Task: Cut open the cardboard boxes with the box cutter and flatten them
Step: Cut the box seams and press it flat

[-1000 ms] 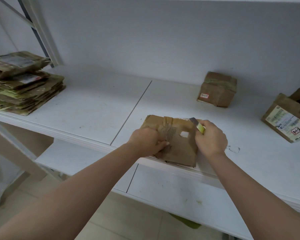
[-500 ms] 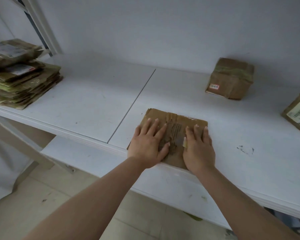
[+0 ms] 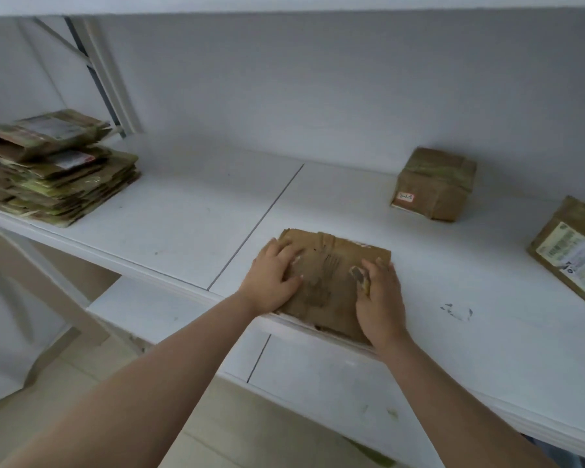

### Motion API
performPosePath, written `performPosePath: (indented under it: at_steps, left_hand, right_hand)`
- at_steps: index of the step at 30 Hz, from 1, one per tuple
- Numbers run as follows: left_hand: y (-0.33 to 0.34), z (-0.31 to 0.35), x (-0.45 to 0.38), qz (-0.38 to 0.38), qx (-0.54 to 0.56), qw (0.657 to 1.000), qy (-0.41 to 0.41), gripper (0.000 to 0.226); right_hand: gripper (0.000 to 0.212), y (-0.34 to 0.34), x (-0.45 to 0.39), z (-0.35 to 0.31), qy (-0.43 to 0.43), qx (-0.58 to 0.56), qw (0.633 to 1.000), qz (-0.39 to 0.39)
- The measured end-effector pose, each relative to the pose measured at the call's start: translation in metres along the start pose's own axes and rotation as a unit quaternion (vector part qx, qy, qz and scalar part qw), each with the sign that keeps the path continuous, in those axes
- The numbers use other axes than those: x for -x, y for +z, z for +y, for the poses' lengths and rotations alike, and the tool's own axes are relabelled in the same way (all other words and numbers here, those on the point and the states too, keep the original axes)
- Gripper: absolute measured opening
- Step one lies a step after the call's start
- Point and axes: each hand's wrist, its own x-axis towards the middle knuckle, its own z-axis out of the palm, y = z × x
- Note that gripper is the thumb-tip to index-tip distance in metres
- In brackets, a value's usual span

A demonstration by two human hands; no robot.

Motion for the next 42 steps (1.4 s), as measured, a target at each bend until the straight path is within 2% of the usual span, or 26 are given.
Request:
performPosePath:
  at_steps: [2,4,6,7,9,11,15,19,24,28,32,36,42]
  left_hand:
    - [-0.006,0.0,0.004,0.066,-0.018,0.997,-0.027,0.067]
    - [-0.005,0.002,0.012,0.102,-0.01,0.989,-0.106,0.06]
    - [0.003,0.0,0.021,0.085,-0.022,0.98,-0.178,0.055]
    - [0.007,-0.003,0.025,0.064,-0.049,0.979,-0.187,0.056]
    - [0.018,-0.01,0.033,0.03,-0.106,0.978,-0.18,0.062]
    - [0.027,-0.012,0.039,0.042,-0.126,0.976,-0.173,0.065]
    - [0.028,-0.009,0.048,0.12,-0.073,0.98,-0.14,0.054]
    - [0.0,-0.017,0.06,0.142,0.012,0.981,-0.128,0.048]
    - [-0.058,-0.057,0.074,0.163,0.071,0.973,-0.149,0.051]
    - [-0.121,-0.113,0.096,0.224,0.141,0.947,-0.18,0.053]
    - [-0.2,-0.172,0.122,0.26,0.103,0.942,-0.187,0.054]
    - [-0.269,-0.217,0.139,0.285,0.005,0.942,-0.177,0.054]
    - [-0.337,-0.273,0.118,0.298,-0.014,0.94,-0.164,0.057]
  right_hand:
    - [0.036,-0.003,-0.001,-0.004,-0.008,0.036,0.998,0.048]
    - [0.039,-0.004,0.004,-0.009,0.011,0.081,0.994,0.071]
    - [0.045,0.001,0.012,-0.006,0.03,0.124,0.989,0.072]
    - [0.045,0.004,0.016,-0.003,0.032,0.14,0.987,0.071]
    - [0.041,0.009,0.022,0.001,0.021,0.151,0.985,0.078]
    - [0.039,0.011,0.022,0.001,-0.003,0.139,0.987,0.084]
    - [0.042,0.01,0.023,-0.003,-0.025,0.15,0.987,0.061]
    - [0.048,0.014,0.022,-0.024,-0.016,0.134,0.99,0.03]
    - [0.052,0.052,0.025,-0.1,0.062,0.074,0.995,0.037]
    - [0.052,0.104,0.037,-0.167,0.079,0.041,0.996,0.023]
    - [0.045,0.155,0.044,-0.252,0.027,-0.017,0.999,0.039]
    - [0.042,0.192,0.044,-0.331,-0.007,-0.049,0.997,0.064]
    - [0.044,0.221,0.011,-0.408,-0.062,-0.041,0.991,0.108]
